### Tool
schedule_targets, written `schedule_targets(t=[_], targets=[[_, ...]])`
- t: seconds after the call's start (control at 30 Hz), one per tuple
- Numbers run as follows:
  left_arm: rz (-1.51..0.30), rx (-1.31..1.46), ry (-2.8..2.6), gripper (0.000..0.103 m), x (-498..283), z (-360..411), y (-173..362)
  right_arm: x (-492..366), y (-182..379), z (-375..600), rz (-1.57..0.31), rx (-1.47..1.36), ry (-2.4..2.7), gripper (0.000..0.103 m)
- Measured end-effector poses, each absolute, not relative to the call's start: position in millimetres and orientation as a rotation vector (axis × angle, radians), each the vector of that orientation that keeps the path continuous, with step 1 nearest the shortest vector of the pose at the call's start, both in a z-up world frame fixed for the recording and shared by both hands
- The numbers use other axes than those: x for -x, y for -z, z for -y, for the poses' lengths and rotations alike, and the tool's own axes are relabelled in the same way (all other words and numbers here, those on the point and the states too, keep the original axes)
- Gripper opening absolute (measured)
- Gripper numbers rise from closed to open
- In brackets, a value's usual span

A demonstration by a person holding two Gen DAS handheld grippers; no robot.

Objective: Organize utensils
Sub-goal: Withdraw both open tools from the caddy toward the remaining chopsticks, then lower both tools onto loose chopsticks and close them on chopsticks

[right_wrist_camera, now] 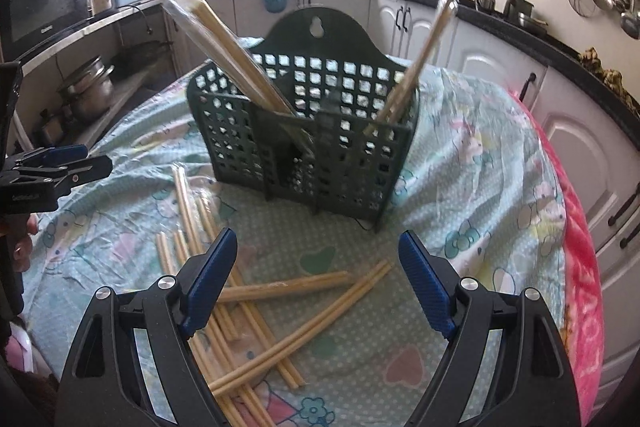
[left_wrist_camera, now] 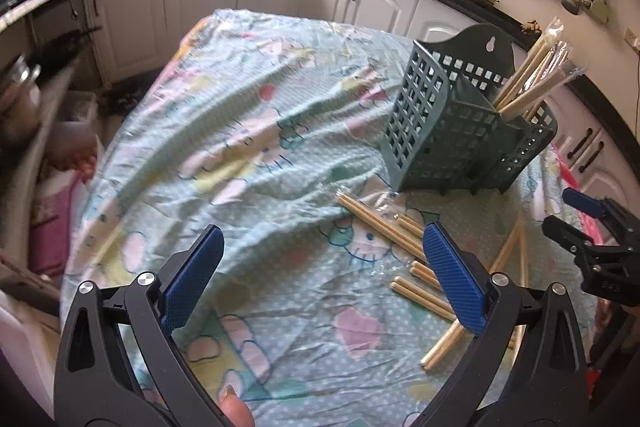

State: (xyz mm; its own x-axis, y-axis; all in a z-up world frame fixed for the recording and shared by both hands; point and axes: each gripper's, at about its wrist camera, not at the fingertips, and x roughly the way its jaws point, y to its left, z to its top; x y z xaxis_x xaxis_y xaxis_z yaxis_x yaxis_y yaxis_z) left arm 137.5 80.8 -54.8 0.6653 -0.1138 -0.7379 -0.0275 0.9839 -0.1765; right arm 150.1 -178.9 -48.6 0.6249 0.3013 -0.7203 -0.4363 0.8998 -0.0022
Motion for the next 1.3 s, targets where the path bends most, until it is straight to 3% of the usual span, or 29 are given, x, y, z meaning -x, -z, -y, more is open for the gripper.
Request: schedule_targets(t=[0.1,0.17,0.37,0.67,0.87,1.0,1.23,1.3], targets=[[-0.862,0.216,0.084,0.079,-144.6,-77.8,61.3,-153.6,56.3,183.9,-0.809,0.177,-0.413,0.08],[-0.878,0.245,0.113,0.064,-150.2,-75.1,66.0,-155.9,60.6,186.8,-0.819,0.171,-0.404,0.08],[-0.929,0.334,0.167,0.045,-169.7,-68.4,80.5,-162.4,71.7,195.2,-0.855,0.155,-0.391,0.072],[-0.991,0.466,0.159,0.037,-197.0,-79.0,104.6,-169.6,81.9,202.2,-0.9,0.117,-0.399,0.058],[-0.992,0.508,0.137,0.025,-203.2,-88.2,110.6,-182.7,87.9,215.1,-0.934,0.045,-0.384,0.048],[-0.992,0.515,0.132,0.023,-207.0,-90.2,111.3,-187.4,90.8,213.5,-0.955,0.017,-0.42,0.039],[-0.987,0.495,0.128,0.022,-210.2,-88.5,112.0,-193.0,103.8,211.0,-0.994,0.004,-0.397,0.039],[-0.987,0.495,0.123,0.02,-212.5,-88.7,112.7,-193.9,105.5,211.6,-0.995,-0.002,-0.401,0.031]])
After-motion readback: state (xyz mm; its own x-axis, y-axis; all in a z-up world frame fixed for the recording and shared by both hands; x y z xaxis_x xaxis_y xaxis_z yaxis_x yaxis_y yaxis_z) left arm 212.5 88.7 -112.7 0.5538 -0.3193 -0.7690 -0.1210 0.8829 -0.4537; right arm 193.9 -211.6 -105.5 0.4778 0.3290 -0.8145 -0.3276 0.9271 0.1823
